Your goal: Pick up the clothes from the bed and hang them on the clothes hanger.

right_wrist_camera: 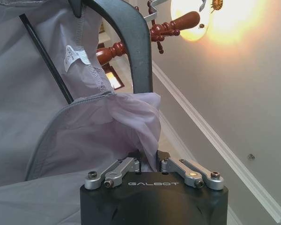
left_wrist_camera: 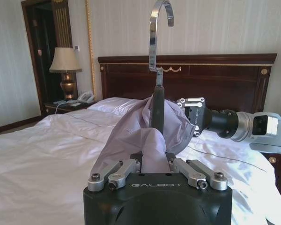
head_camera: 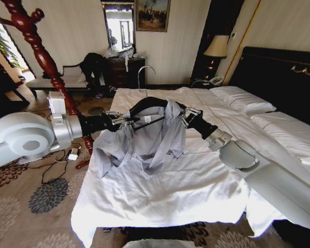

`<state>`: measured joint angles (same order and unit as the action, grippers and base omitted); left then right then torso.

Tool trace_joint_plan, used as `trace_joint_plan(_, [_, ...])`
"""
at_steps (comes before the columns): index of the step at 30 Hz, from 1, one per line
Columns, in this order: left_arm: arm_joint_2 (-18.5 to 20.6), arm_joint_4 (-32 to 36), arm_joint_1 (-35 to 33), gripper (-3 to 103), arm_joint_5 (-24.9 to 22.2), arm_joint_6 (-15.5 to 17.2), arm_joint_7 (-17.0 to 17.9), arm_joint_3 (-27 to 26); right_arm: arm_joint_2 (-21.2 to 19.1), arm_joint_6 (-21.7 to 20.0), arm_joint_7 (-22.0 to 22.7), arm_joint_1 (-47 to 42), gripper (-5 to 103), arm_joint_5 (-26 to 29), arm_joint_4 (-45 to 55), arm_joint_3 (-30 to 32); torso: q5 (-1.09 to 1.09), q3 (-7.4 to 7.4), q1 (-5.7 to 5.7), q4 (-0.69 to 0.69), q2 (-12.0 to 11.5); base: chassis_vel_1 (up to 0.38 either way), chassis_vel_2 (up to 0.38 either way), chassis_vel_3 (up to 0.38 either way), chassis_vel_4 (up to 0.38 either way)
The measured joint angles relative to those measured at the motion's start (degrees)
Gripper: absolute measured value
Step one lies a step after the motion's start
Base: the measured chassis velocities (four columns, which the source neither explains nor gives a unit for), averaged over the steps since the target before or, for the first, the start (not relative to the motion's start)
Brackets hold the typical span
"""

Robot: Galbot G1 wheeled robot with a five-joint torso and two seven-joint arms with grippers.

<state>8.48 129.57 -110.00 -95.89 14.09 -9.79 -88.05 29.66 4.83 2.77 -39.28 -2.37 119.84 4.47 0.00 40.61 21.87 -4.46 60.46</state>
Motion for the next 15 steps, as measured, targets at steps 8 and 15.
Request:
trace_joint_plan(8, [-0.5,0.3,-0.1,19,0.0,0.0,0.8,0.0,-0.4,0.0,0.0,-0.4,15,-0.1,0.7,0.0,0.00,0.00,0.00,0.00,0.0,0.000,0.000,0.000,0.000])
trace_joint_plan(15, [-1.2,0.8,-0.3,19,0.3,-0.2,1.2,0.0,-0.5,-0.6,0.4,-0.7,15,0.0,1.5,0.1,0.00,0.00,0.00,0.00,0.0,0.000,0.000,0.000,0.000])
